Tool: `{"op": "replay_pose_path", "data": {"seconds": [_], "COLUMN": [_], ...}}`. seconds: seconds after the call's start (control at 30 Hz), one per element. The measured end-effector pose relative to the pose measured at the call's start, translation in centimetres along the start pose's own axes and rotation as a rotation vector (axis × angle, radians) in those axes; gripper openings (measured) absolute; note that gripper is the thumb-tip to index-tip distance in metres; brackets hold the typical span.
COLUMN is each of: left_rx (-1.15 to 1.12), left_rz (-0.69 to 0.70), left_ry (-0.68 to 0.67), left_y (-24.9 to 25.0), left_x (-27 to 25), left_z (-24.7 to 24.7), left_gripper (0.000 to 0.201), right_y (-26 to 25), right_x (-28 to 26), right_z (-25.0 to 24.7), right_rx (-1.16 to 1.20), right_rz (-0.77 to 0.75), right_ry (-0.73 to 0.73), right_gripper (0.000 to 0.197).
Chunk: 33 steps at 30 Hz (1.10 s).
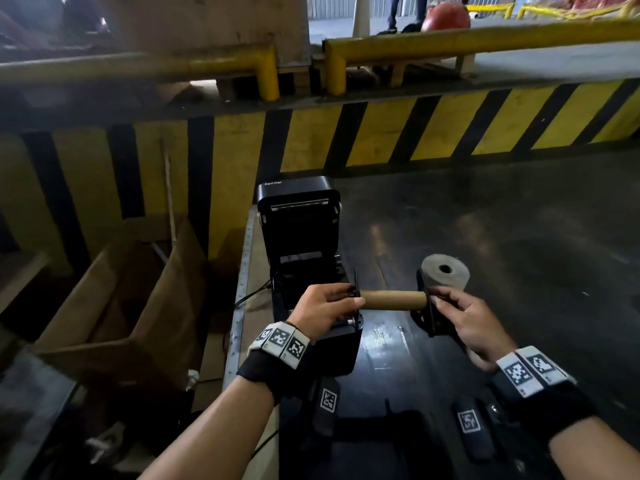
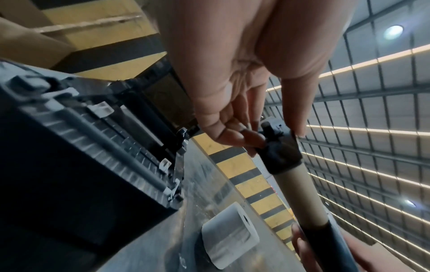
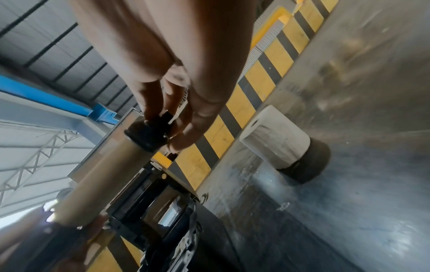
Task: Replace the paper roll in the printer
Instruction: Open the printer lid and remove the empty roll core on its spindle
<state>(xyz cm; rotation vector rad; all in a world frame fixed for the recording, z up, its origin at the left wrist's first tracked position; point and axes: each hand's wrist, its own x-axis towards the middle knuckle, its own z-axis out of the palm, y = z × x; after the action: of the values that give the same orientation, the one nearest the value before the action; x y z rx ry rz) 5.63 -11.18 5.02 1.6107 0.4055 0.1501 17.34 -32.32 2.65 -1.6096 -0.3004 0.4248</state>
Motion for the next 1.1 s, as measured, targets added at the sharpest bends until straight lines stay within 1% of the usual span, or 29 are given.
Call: {"op": "replay_pose_path", "data": {"seconds": [0.1, 0.17, 0.23, 0.3, 0.37, 0.47, 0.57, 0.63, 0.7, 0.83, 0.9, 0.97, 1.03, 1.1], "left_rx": [-0.096, -0.086, 0.086, 0.349, 0.596, 0.765, 0.873, 0.873, 0.846, 0.814, 0.773, 0.645, 0.54, 0.511], "left_rz": [-0.082, -0.119, -0.113, -0.093, -0.101, -0.135, -0.19, -0.223, -0.257, -0.287, -0.265, -0.242, -0.212, -0.182], "left_ry": [0.08, 0.118, 0.138, 0.128, 0.115, 0.073, 0.062, 0.1, 0.155, 0.21, 0.191, 0.13, 0.103, 0.129], "left_y": [-1.2, -2.3, -3.3, -4.7, -6.3, -8.8, -11.3, -12.7, -13.7, -13.9, -13.0, -11.6, -10.3, -9.4], "left_x": [-0.1, -0.2, -0.6, -1.0, -1.5, -2.2, -2.7, -3.0, -3.4, -3.2, -2.9, -2.5, -1.9, -1.4], "left_z": [0.8, 1.8, 3.3, 5.2, 6.9, 8.8, 9.6, 9.6, 9.5, 9.3, 9.4, 9.9, 10.8, 11.7], "left_gripper": [0.026, 0.042, 0.043, 0.04, 0.036, 0.029, 0.033, 0.039, 0.041, 0.055, 0.065, 0.074, 0.075, 0.064], "right_y": [1.0, 2.1, 3.3, 4.7, 6.0, 7.5, 8.8, 9.5, 10.0, 10.0, 9.6, 9.4, 9.1, 8.8], "right_x": [0.2, 0.5, 1.1, 1.7, 2.3, 2.9, 3.3, 3.5, 3.7, 4.0, 4.0, 4.0, 4.2, 4.4], "right_z": [-1.4, -3.1, -5.1, -7.0, -8.6, -9.7, -10.0, -9.9, -9.7, -9.4, -9.2, -9.1, -9.0, -9.0], "right_rx": [0.093, 0.131, 0.122, 0.111, 0.096, 0.089, 0.047, 0.023, 0.003, -0.051, -0.069, -0.048, -0.03, -0.017], "right_rz": [0.033, 0.056, 0.081, 0.11, 0.139, 0.186, 0.221, 0.232, 0.237, 0.238, 0.232, 0.228, 0.221, 0.212], "right_ry": [-0.03, -0.032, -0.033, -0.041, -0.061, -0.108, -0.153, -0.187, -0.225, -0.289, -0.315, -0.326, -0.341, -0.364], "right_gripper": [0.021, 0.021, 0.021, 0.023, 0.023, 0.023, 0.021, 0.016, 0.018, 0.015, 0.016, 0.017, 0.018, 0.02]}}
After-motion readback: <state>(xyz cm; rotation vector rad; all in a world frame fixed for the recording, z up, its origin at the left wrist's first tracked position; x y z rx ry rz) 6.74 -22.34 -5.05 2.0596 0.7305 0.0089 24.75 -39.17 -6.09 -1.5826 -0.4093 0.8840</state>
